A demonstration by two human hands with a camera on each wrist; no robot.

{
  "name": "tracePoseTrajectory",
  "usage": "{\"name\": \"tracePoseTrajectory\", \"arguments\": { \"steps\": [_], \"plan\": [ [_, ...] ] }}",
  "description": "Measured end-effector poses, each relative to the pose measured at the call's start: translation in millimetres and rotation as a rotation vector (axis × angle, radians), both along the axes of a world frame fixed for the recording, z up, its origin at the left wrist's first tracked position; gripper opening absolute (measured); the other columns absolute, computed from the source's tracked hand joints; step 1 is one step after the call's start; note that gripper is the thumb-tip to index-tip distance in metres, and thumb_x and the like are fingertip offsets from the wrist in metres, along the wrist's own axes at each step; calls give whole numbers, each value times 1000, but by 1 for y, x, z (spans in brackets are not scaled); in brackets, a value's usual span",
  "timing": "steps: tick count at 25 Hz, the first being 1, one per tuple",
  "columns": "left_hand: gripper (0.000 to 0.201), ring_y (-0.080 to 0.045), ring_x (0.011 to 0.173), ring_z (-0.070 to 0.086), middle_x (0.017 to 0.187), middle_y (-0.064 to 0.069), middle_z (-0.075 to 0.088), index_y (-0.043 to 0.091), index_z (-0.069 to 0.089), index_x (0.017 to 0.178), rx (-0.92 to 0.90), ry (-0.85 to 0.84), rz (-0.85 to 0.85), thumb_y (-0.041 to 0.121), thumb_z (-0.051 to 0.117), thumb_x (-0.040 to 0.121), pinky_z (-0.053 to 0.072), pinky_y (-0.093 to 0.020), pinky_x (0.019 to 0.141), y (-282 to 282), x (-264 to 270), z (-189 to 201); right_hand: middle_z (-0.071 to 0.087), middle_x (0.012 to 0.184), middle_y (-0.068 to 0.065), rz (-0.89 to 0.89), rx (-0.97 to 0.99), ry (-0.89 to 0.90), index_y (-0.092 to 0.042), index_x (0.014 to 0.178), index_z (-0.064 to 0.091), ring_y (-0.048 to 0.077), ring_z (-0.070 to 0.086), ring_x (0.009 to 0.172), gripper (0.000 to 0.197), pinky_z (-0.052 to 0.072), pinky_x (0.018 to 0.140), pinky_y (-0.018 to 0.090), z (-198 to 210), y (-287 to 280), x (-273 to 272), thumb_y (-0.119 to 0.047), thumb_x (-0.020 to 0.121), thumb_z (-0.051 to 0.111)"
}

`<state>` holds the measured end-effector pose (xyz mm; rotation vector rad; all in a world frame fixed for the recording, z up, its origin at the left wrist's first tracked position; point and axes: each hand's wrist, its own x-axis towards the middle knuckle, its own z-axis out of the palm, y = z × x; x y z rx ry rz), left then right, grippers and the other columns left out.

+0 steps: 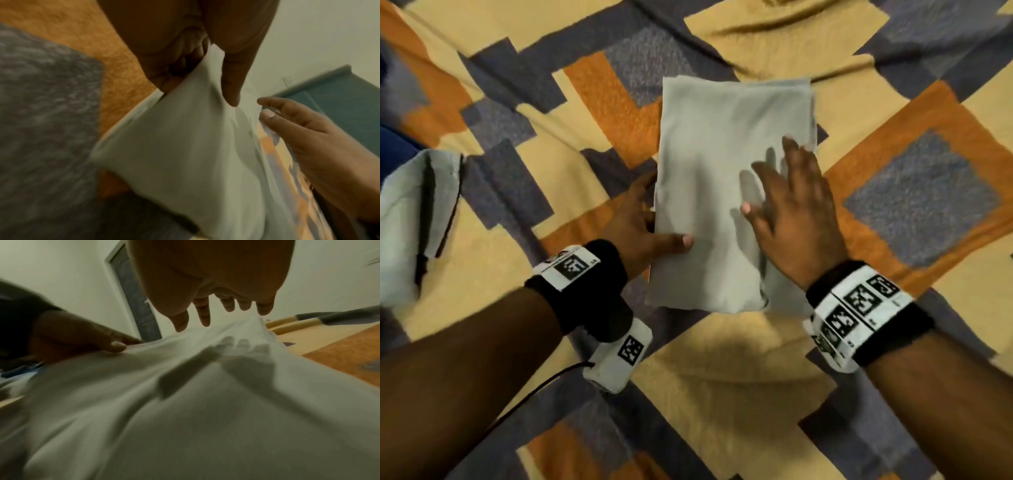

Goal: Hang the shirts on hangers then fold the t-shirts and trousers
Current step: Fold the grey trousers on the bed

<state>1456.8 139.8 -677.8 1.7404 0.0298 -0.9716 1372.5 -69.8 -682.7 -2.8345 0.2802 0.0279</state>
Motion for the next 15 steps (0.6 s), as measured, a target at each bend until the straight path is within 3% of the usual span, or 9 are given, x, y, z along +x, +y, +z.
{"name": "tracePoseTrajectory", "arguments": {
  "steps": [2,3,5,6,8,10,12,15],
  "plan": [
    [99,-7,97,63,123,5,56,26,18,148,162,-184,-123,15,81,73,55,-32,84,4,3,2,20,157,16,132,-92,121,-18,141,40,38,19,144,53,23,112,54,-2,-1,-23,-43,94,41],
    [96,-14,109,58,131,2,51,25,15,150,335,-336,-172,21,77,77,48,-33,93,1,6,2,19,158,14,191,-104,175,-18,144,37,37,18,145,55,22,113,54,-5,-3,-31,-44,96,37],
    [92,-30,138,27,153,-8,24,26,6,151,685,-644,-281,34,66,82,26,-45,110,-14,-5,4,14,160,11,277,-82,284,-19,150,28,35,15,146,62,19,114,53,-11,-6,-44,-50,96,29],
    [90,-31,144,10,158,-6,10,28,1,151,744,-774,-402,38,59,84,15,-50,113,-24,-21,3,9,161,8,311,-88,328,-20,152,21,34,11,147,67,16,115,53,-18,-9,-47,-56,95,24],
    [84,-24,146,-9,160,1,-4,30,-5,150,669,-936,-706,47,49,87,-1,-54,114,-37,-60,-11,-3,162,0,302,-115,401,-25,154,2,30,1,148,78,10,117,55,-31,-27,-51,-68,90,14],
    [78,-18,142,-23,157,8,-19,38,-18,146,690,-868,-879,62,32,91,-15,-57,111,-22,-71,-30,-11,161,-5,197,-127,444,-29,153,-8,29,-5,148,86,3,116,59,-41,-58,-54,-77,83,9],
    [76,-18,138,-32,150,12,-36,43,-28,141,747,-754,-794,75,14,86,-24,-57,105,-1,-64,-39,-9,161,-2,119,-158,445,-27,153,-7,32,-3,148,93,3,114,63,-37,-74,-59,-81,80,11],
    [81,-24,136,-37,144,9,-45,41,-26,142,809,-766,-761,80,9,81,-28,-58,104,1,-71,-33,-2,161,6,176,-171,337,-20,154,3,33,3,148,95,5,115,61,-30,-40,-70,-80,82,20]
  ]
}}
